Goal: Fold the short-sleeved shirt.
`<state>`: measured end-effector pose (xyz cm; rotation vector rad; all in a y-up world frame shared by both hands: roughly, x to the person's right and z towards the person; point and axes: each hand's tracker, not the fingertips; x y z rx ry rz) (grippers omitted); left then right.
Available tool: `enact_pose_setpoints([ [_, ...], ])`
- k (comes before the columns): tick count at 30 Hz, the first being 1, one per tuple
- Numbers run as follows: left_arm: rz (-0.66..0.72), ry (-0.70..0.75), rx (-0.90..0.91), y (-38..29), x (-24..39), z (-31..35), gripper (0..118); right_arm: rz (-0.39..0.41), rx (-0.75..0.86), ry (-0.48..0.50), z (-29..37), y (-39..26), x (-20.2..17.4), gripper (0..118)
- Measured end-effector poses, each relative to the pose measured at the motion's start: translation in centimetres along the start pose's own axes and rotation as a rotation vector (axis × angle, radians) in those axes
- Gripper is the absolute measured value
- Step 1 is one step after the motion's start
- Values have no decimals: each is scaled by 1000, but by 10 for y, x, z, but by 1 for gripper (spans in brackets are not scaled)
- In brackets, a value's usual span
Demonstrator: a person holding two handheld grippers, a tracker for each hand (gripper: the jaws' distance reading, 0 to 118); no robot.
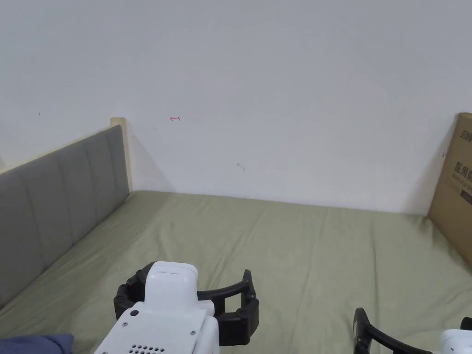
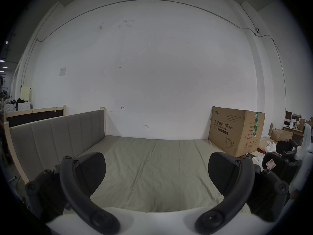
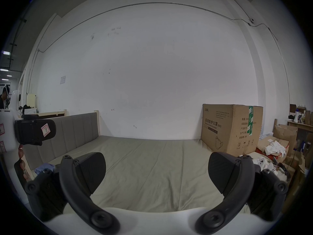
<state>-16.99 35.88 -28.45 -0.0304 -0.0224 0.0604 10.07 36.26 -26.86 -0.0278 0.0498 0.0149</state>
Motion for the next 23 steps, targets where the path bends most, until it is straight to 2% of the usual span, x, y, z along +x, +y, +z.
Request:
enact_pose_setpoints([
  [19, 30, -13, -23, 5, -3, 0, 118, 27, 12, 5, 3, 2, -4, 118],
  [23, 53, 52, -2, 6, -4, 0, 118, 12, 11, 4, 3, 4, -3, 118],
])
